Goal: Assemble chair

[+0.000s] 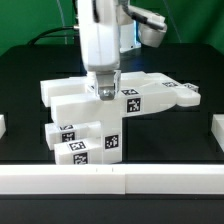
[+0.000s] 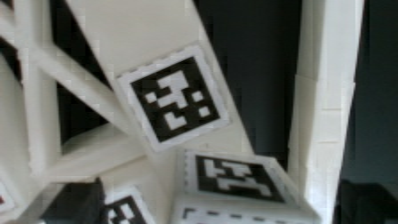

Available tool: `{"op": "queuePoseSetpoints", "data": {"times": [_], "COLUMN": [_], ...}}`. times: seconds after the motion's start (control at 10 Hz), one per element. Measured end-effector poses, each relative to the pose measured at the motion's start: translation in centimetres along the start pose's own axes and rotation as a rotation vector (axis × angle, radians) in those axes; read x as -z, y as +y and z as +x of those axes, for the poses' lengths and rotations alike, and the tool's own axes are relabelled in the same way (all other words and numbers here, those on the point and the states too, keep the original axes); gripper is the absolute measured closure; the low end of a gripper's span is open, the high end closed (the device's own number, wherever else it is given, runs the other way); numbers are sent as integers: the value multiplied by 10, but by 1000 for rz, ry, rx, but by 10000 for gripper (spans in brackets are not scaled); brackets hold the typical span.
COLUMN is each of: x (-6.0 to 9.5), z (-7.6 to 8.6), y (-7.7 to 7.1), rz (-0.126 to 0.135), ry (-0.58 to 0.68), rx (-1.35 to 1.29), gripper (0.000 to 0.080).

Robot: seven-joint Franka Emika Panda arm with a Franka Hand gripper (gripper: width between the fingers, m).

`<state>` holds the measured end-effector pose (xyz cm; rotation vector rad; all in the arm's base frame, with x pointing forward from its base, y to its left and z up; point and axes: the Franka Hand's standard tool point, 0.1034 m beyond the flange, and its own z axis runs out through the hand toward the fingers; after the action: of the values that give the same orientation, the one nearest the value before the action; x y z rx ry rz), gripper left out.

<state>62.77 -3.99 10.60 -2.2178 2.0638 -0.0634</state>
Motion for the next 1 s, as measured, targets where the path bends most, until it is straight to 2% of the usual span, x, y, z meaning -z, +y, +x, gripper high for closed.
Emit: {"op": "queuePoseSetpoints", "data": {"times": [0.3, 0.5, 1.0], "x": [0, 1, 1], "z": [0, -1, -4], "y": [0, 0, -1], "rz": [-3, -27, -30], "ry": [1, 18, 16], "rx": [230, 442, 822], "gripper": [151, 151, 151]}}
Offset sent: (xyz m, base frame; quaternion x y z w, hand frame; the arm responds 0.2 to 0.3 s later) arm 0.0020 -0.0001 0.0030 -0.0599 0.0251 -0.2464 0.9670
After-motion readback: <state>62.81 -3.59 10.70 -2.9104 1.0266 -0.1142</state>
